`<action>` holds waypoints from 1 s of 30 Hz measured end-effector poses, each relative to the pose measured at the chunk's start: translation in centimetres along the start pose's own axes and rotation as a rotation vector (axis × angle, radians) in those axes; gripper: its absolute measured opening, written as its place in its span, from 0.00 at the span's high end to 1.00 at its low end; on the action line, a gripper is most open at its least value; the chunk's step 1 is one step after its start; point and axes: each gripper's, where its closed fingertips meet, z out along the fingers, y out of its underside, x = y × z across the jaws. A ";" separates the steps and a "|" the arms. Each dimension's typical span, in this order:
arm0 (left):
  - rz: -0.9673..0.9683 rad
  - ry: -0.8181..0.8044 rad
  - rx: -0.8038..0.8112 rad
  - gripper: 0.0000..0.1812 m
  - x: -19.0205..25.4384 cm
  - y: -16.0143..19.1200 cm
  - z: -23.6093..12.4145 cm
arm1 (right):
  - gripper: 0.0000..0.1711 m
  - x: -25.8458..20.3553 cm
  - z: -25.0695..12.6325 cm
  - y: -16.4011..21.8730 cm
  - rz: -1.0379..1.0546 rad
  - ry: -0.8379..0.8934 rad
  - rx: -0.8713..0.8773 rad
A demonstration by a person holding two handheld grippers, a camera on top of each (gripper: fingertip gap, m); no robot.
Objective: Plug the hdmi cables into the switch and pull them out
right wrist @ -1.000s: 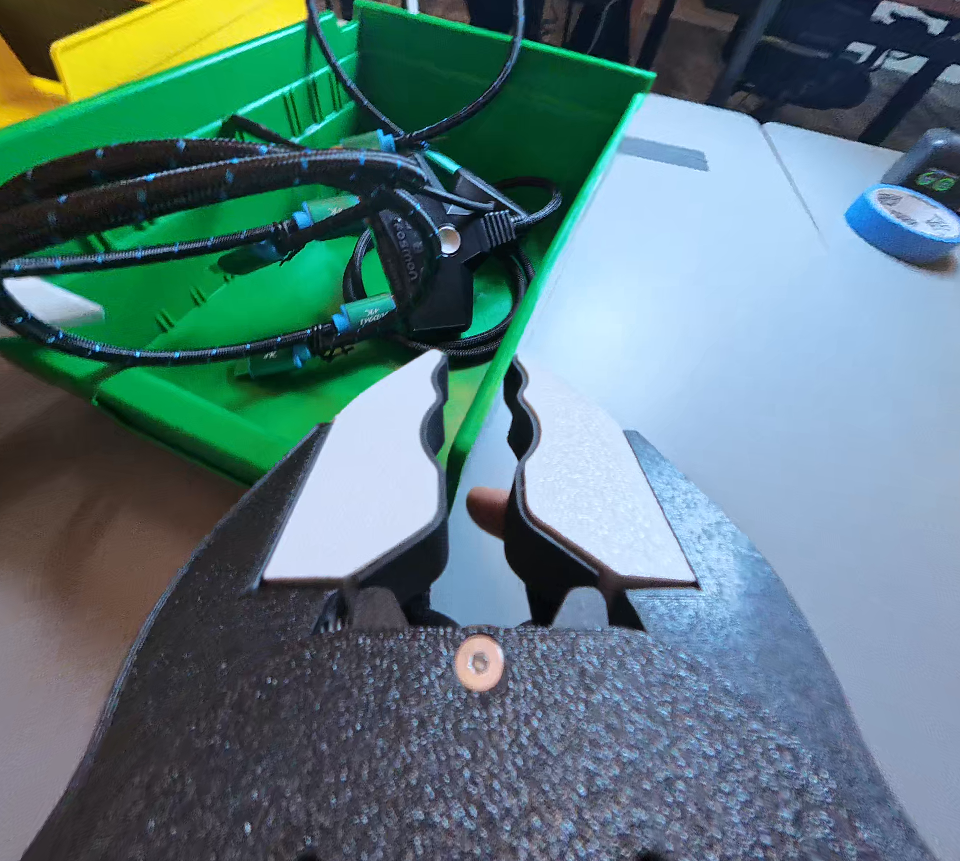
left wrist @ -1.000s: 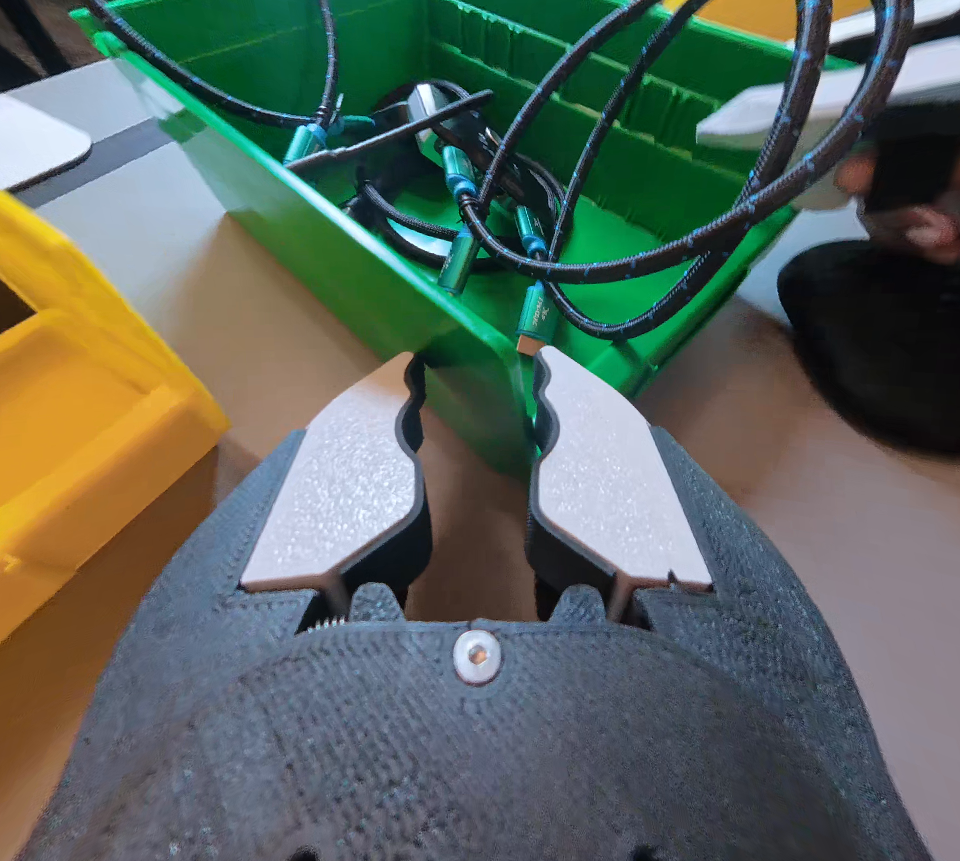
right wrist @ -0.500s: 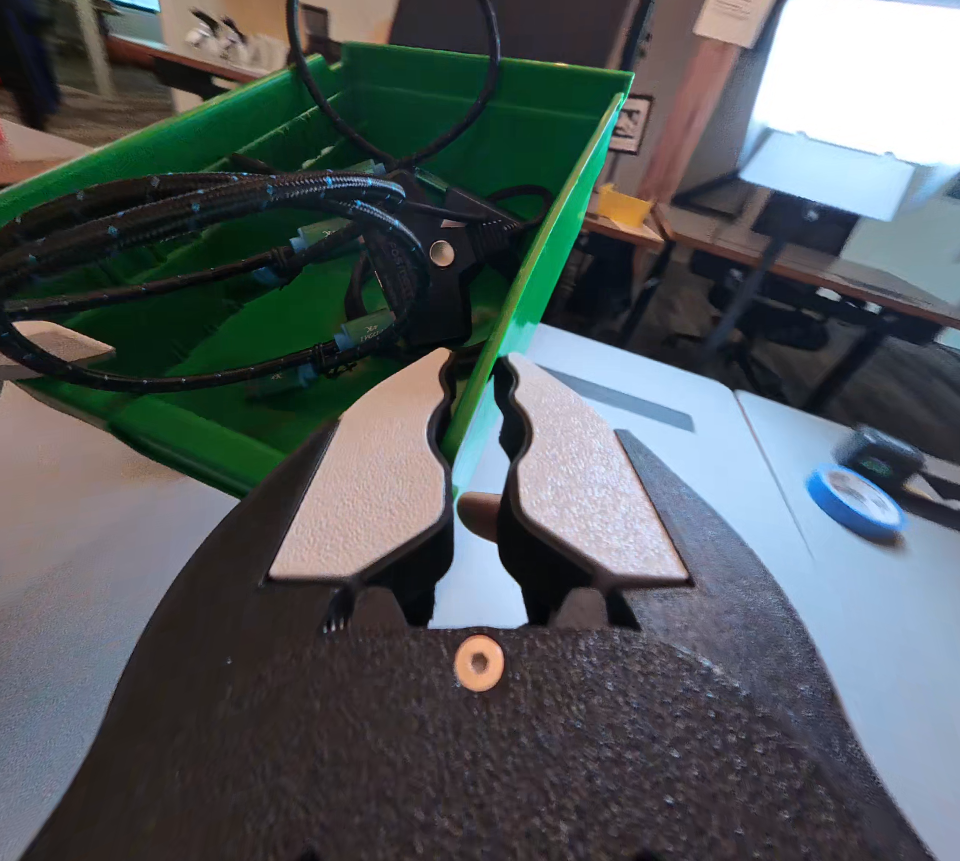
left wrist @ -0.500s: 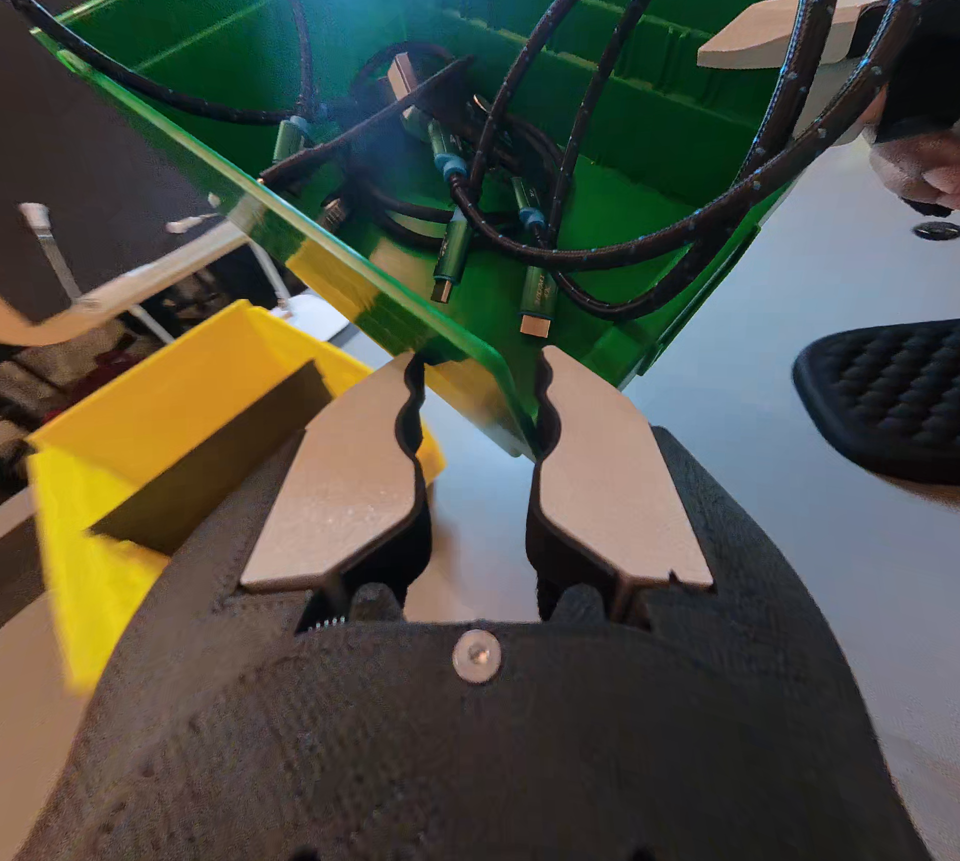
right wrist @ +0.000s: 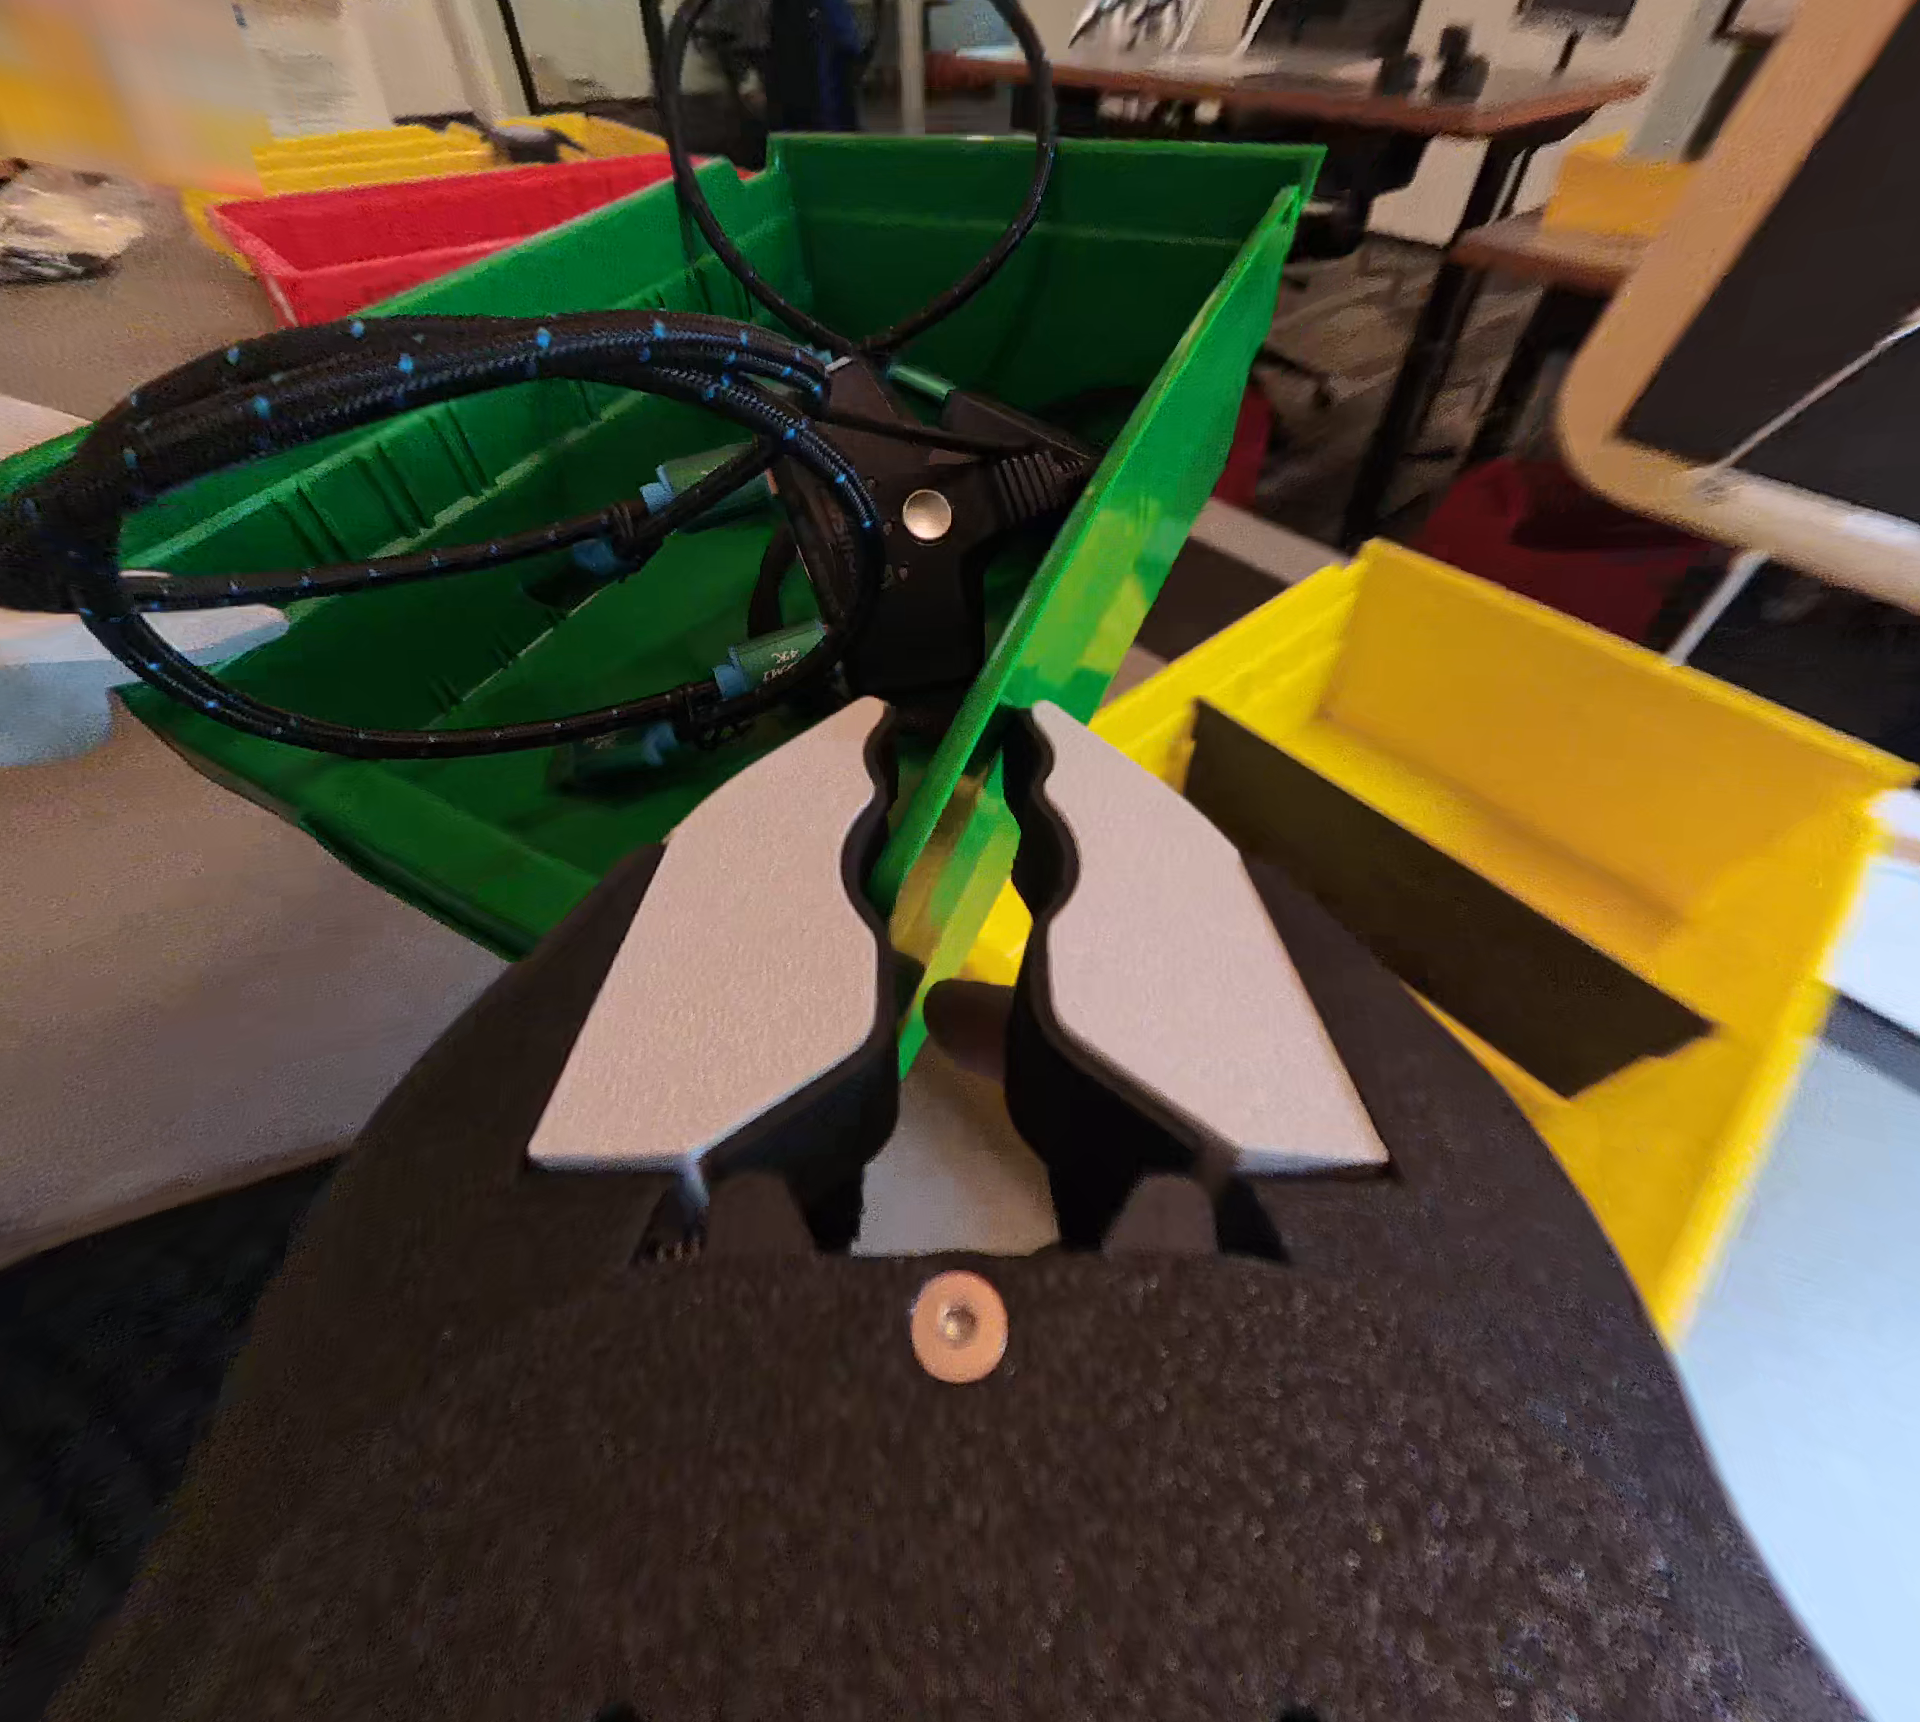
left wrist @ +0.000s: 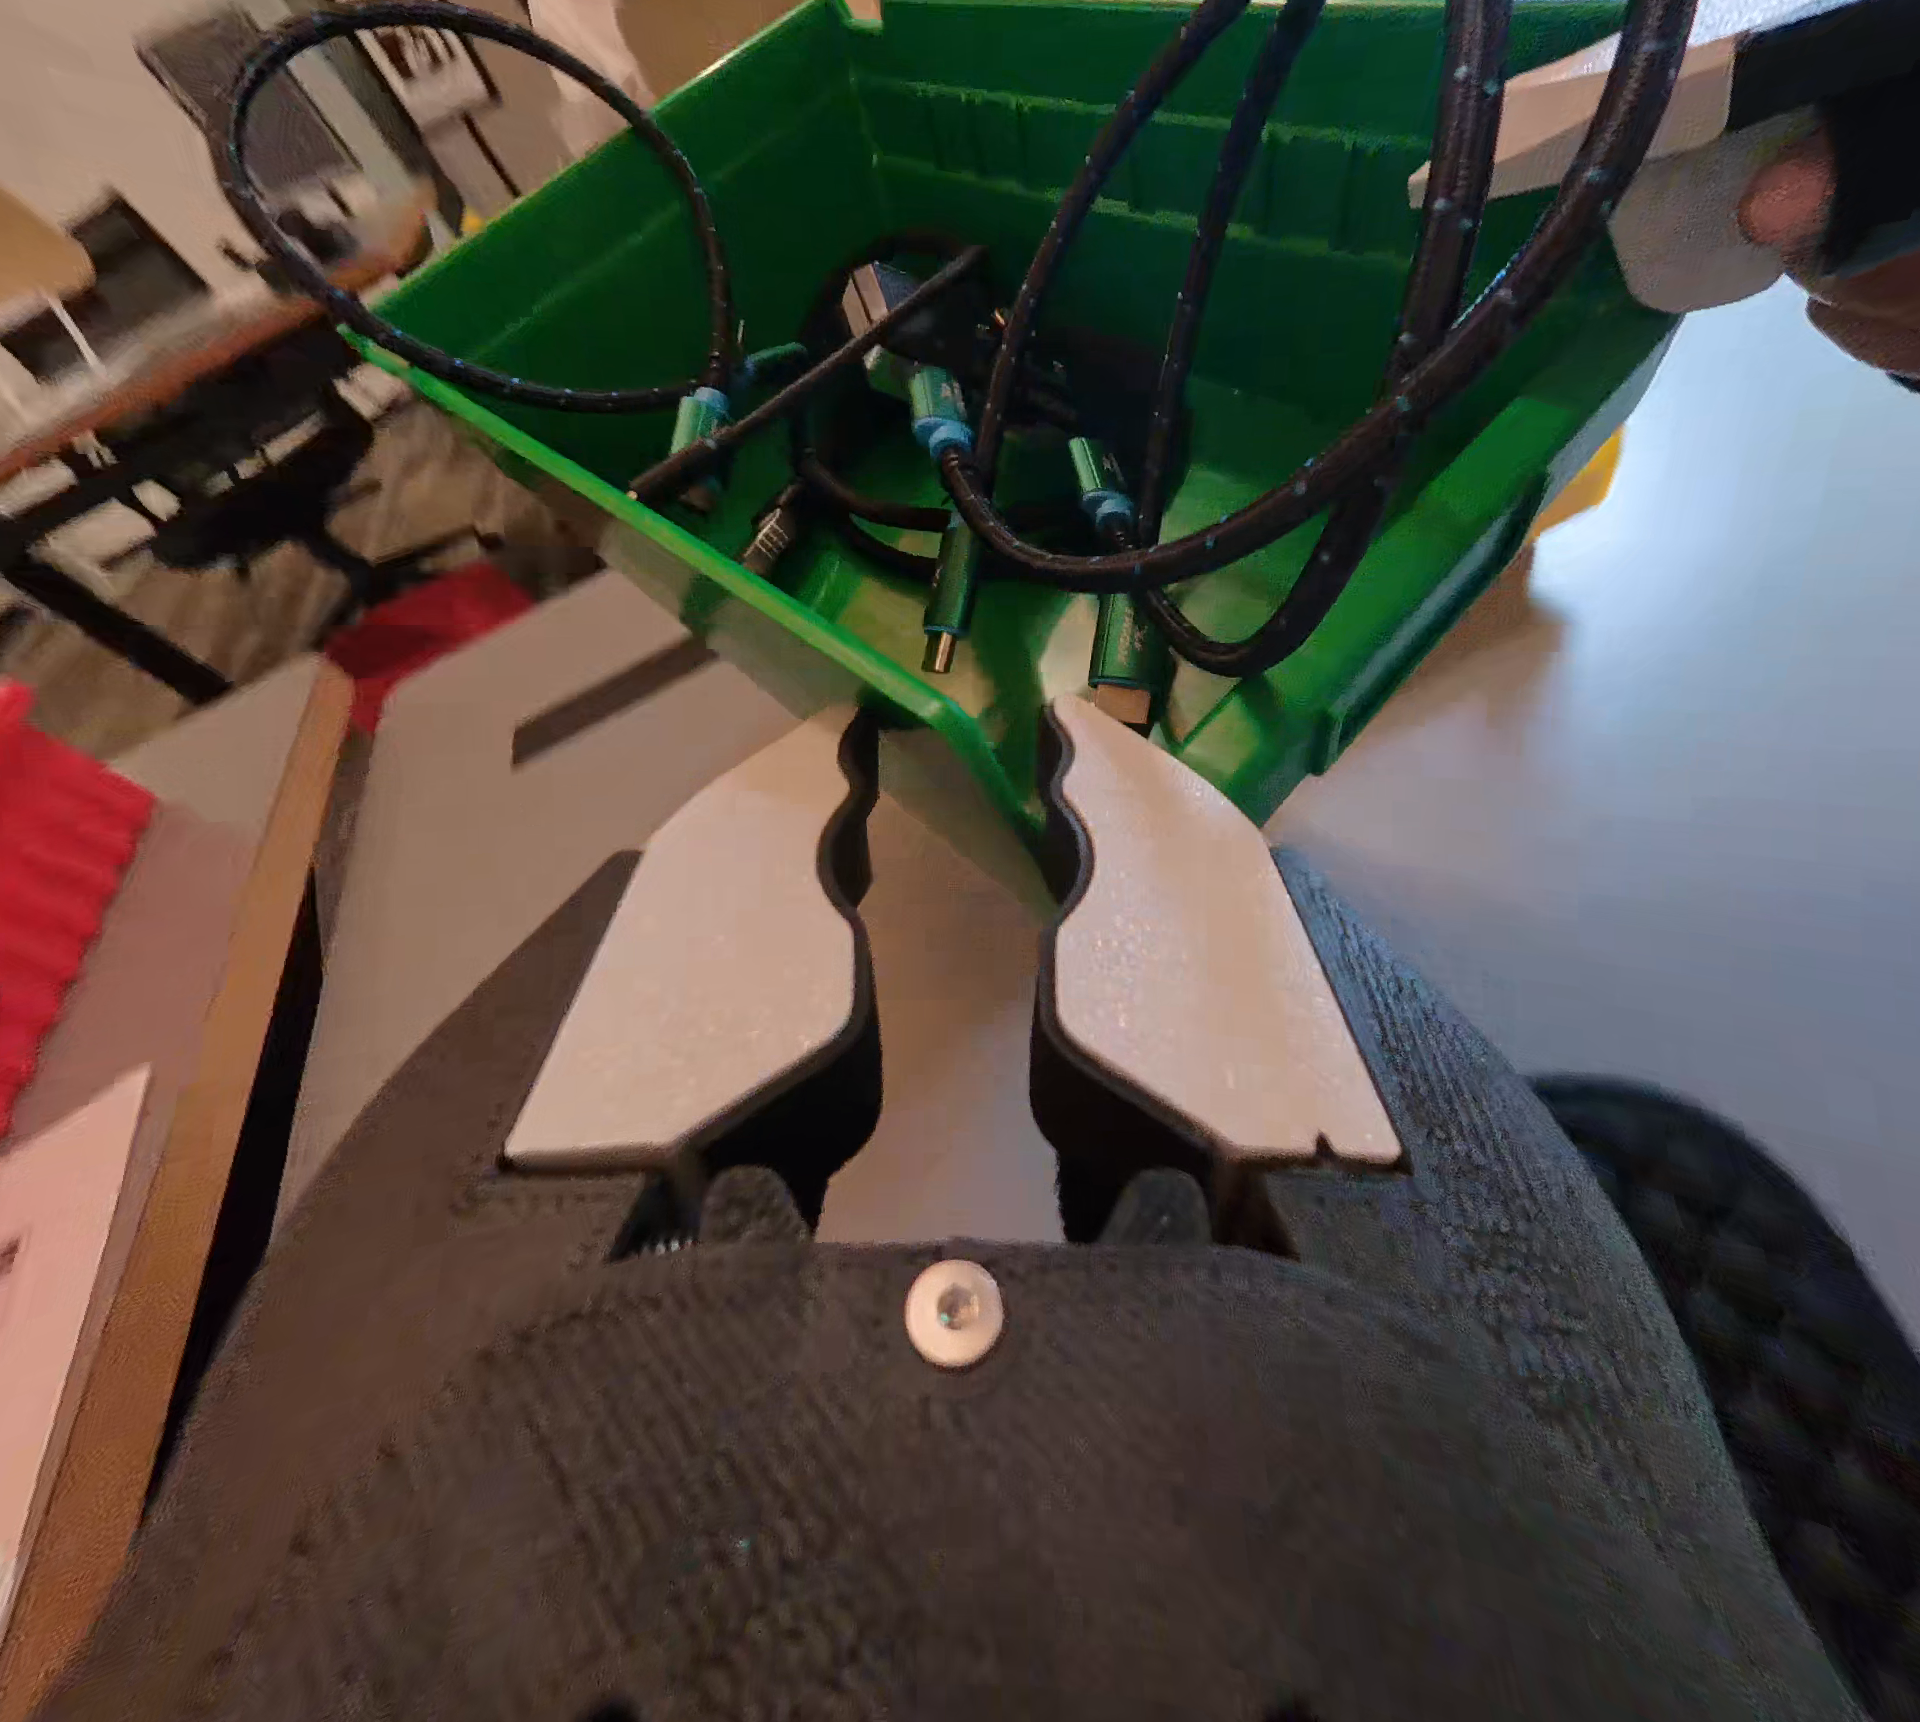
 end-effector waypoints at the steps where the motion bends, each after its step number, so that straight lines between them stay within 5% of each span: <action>1: -0.033 0.000 -0.035 0.84 -0.9 1.7 0.2 | 0.89 -0.6 1.8 1.2 0.021 -0.010 -0.023; 5: -0.142 -0.001 -0.129 0.86 -2.5 8.8 1.5 | 0.89 -3.0 5.2 2.6 -0.062 0.002 -0.027; 13: -0.209 -0.021 -0.095 0.87 -4.4 10.4 1.6 | 0.87 -4.2 7.2 4.2 -0.079 -0.016 -0.076; 19: -0.255 -0.058 -0.156 0.87 -4.6 14.4 4.5 | 0.81 -3.3 9.4 10.8 -0.181 -0.010 -0.310; 25: -0.183 -0.092 -0.146 0.80 -4.7 13.1 6.7 | 0.84 -1.4 5.5 10.2 -0.483 -0.075 -0.303; 30: 0.040 -0.112 -0.051 0.78 -5.2 7.3 4.4 | 0.76 4.2 1.4 12.5 -0.656 -0.180 -0.580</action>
